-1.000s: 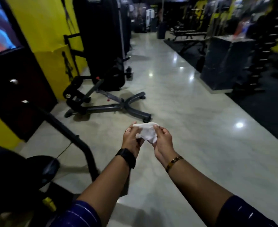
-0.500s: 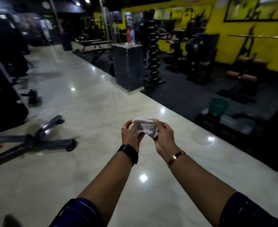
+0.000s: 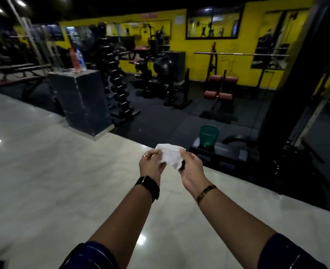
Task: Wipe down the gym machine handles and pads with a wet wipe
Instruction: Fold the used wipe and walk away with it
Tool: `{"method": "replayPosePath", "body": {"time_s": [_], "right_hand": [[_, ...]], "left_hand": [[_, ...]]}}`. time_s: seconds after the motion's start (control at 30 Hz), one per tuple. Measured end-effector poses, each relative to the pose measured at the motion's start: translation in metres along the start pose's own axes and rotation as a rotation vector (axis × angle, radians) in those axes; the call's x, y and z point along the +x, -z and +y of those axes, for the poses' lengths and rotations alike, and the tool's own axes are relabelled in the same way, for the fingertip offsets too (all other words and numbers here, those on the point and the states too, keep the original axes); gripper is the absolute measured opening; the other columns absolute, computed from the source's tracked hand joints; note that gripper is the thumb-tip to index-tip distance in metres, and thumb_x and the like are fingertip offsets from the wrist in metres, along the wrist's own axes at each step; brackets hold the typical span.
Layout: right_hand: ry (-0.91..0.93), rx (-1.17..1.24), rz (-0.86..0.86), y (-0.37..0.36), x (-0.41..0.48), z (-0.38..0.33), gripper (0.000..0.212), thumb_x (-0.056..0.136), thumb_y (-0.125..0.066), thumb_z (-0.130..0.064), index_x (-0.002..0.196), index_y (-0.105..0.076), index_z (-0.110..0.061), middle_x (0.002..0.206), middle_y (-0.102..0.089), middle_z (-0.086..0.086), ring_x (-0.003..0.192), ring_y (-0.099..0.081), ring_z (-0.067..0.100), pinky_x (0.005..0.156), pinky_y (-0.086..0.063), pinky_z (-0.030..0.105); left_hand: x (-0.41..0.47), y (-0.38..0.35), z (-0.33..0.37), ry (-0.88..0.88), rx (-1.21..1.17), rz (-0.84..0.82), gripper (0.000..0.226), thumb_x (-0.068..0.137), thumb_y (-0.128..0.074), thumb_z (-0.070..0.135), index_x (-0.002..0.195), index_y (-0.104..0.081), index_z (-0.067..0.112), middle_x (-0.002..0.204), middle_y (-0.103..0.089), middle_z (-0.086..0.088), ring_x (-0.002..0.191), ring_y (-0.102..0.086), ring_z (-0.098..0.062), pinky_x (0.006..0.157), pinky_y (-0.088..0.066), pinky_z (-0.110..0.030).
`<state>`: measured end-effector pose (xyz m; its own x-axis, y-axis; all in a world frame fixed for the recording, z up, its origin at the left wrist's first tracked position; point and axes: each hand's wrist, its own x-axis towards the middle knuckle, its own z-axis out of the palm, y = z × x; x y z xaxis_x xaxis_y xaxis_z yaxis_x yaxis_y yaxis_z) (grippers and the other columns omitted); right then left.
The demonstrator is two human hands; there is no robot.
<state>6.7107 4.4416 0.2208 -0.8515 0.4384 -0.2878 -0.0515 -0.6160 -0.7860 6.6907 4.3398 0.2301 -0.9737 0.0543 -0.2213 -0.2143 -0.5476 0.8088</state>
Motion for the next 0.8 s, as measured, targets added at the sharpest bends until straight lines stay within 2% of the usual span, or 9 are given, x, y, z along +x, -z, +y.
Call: {"method": "replayPosePath", "body": {"time_s": [0.1, 0.2, 0.27, 0.4, 0.5, 0.6, 0.67, 0.73, 0.8], "right_hand": [[0.043, 0.023, 0.051, -0.010, 0.057, -0.014, 0.009, 0.094, -0.058, -0.010, 0.086, -0.058, -0.008, 0.084, -0.065, 0.009, 0.076, -0.062, 0.020, 0.069, -0.052, 0.033], [0.076, 0.057, 0.114, -0.012, 0.122, -0.028, 0.007, 0.095, -0.058, -0.011, 0.089, -0.058, -0.007, 0.092, -0.066, 0.014, 0.085, -0.063, 0.027, 0.085, -0.053, 0.044], [0.093, 0.069, 0.142, -0.010, 0.158, -0.036, 0.005, 0.095, -0.057, -0.010, 0.093, -0.059, -0.005, 0.098, -0.066, 0.016, 0.090, -0.064, 0.029, 0.090, -0.050, 0.048], [0.113, 0.081, 0.201, -0.004, 0.254, -0.055, 0.006, 0.095, -0.056, -0.008, 0.092, -0.059, -0.004, 0.099, -0.066, 0.017, 0.084, -0.064, 0.027, 0.081, -0.053, 0.041], [0.116, 0.097, 0.209, -0.003, 0.329, -0.080, 0.007, 0.095, -0.056, -0.009, 0.090, -0.058, -0.005, 0.096, -0.066, 0.016, 0.082, -0.064, 0.026, 0.078, -0.053, 0.038], [0.074, 0.093, 0.203, -0.005, 0.411, -0.120, 0.006, 0.096, -0.054, -0.005, 0.099, -0.058, -0.002, 0.093, -0.065, 0.014, 0.078, -0.063, 0.023, 0.062, -0.055, 0.030], [0.047, 0.072, 0.189, -0.009, 0.464, -0.148, 0.017, 0.095, -0.052, -0.002, 0.111, -0.057, 0.001, 0.092, -0.064, 0.015, 0.075, -0.062, 0.022, 0.050, -0.052, 0.024], [0.046, 0.054, 0.170, -0.012, 0.515, -0.174, 0.022, 0.093, -0.050, 0.002, 0.114, -0.057, 0.002, 0.091, -0.064, 0.015, 0.074, -0.062, 0.022, 0.052, -0.052, 0.025], [0.053, 0.029, 0.151, -0.014, 0.562, -0.191, 0.015, 0.092, -0.048, 0.009, 0.098, -0.060, 0.003, 0.082, -0.068, 0.012, 0.069, -0.065, 0.020, 0.057, -0.054, 0.027]], "left_hand": [[0.059, -0.028, 0.002, 0.051, 0.008, -0.090, 0.020, 0.095, -0.052, -0.004, 0.092, -0.064, 0.012, 0.096, -0.069, -0.008, 0.089, -0.066, -0.021, 0.075, -0.058, -0.028], [0.120, -0.060, -0.010, 0.134, 0.004, -0.178, 0.021, 0.093, -0.054, -0.006, 0.102, -0.065, 0.009, 0.097, -0.070, -0.010, 0.087, -0.068, -0.021, 0.066, -0.058, -0.023], [0.152, -0.078, -0.020, 0.169, 0.022, -0.207, 0.030, 0.092, -0.048, -0.013, 0.106, -0.064, 0.008, 0.093, -0.070, -0.009, 0.083, -0.068, -0.019, 0.063, -0.057, -0.022], [0.239, -0.128, -0.046, 0.220, 0.051, -0.245, 0.047, 0.086, -0.035, -0.023, 0.118, -0.059, 0.003, 0.093, -0.066, -0.012, 0.078, -0.062, -0.021, 0.066, -0.054, -0.024], [0.308, -0.171, -0.062, 0.239, 0.059, -0.265, 0.047, 0.086, -0.036, -0.024, 0.118, -0.060, 0.003, 0.088, -0.068, -0.013, 0.077, -0.060, -0.024, 0.073, -0.052, -0.031], [0.382, -0.225, -0.073, 0.258, 0.081, -0.269, 0.047, 0.086, -0.038, -0.024, 0.115, -0.061, 0.005, 0.083, -0.069, -0.012, 0.075, -0.060, -0.025, 0.071, -0.050, -0.033], [0.427, -0.262, -0.078, 0.250, 0.083, -0.276, 0.049, 0.086, -0.038, -0.024, 0.121, -0.059, 0.002, 0.084, -0.068, -0.013, 0.077, -0.057, -0.025, 0.072, -0.046, -0.034], [0.471, -0.295, -0.081, 0.241, 0.087, -0.283, 0.049, 0.086, -0.037, -0.023, 0.120, -0.058, 0.004, 0.092, -0.067, -0.013, 0.083, -0.060, -0.025, 0.079, -0.048, -0.035], [0.515, -0.321, -0.088, 0.250, 0.110, -0.289, 0.050, 0.086, -0.035, -0.022, 0.119, -0.059, 0.007, 0.092, -0.067, -0.012, 0.082, -0.061, -0.023, 0.078, -0.050, -0.032]]}}
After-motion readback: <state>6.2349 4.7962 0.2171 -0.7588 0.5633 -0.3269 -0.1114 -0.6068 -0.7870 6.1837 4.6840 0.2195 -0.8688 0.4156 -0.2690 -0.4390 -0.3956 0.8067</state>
